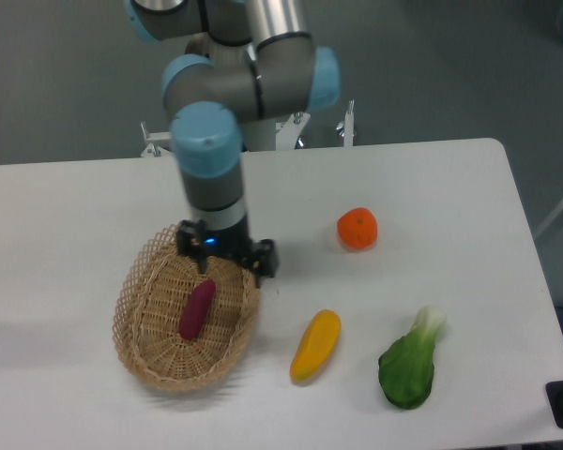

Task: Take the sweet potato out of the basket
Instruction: 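Move the open gripper over the wicker basket and lower toward the sweet potato, then close the gripper on the purple sweet potato inside the basket, then lift the sweet potato out of the basket and carry it beside the orange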

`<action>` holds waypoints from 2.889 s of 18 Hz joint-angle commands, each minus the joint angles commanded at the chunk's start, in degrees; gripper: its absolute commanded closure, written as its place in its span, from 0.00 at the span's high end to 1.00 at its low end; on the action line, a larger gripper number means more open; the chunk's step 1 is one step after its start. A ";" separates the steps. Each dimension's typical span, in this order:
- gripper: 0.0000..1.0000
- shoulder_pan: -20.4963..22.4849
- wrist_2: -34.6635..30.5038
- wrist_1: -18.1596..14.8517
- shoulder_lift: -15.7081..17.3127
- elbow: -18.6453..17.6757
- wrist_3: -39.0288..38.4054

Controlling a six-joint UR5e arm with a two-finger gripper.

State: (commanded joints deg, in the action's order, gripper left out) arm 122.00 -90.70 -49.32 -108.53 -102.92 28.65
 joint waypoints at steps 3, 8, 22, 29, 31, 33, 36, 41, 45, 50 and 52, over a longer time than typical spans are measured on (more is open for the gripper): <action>1.00 -2.20 -0.17 3.17 -2.73 -0.09 0.00; 1.00 -2.55 -0.35 3.71 -5.02 -0.09 -0.09; 0.93 -2.64 -1.66 3.97 -8.19 0.44 0.44; 0.34 -2.64 -1.93 3.79 -7.92 0.53 0.79; 0.31 -2.64 -1.93 3.79 -7.48 0.70 1.66; 0.28 -2.55 -1.93 3.79 -7.48 0.70 2.63; 0.25 -2.55 -1.93 3.88 -7.31 0.79 3.16; 0.25 -1.85 -3.25 3.79 -4.59 4.47 4.47; 0.26 3.32 -3.25 3.70 -1.51 5.80 10.79; 0.26 11.23 -2.37 2.56 -0.01 8.52 16.60; 0.26 15.09 -1.67 2.56 0.51 8.61 20.46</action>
State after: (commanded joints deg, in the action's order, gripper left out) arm 137.09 -92.38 -46.76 -108.02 -94.31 49.11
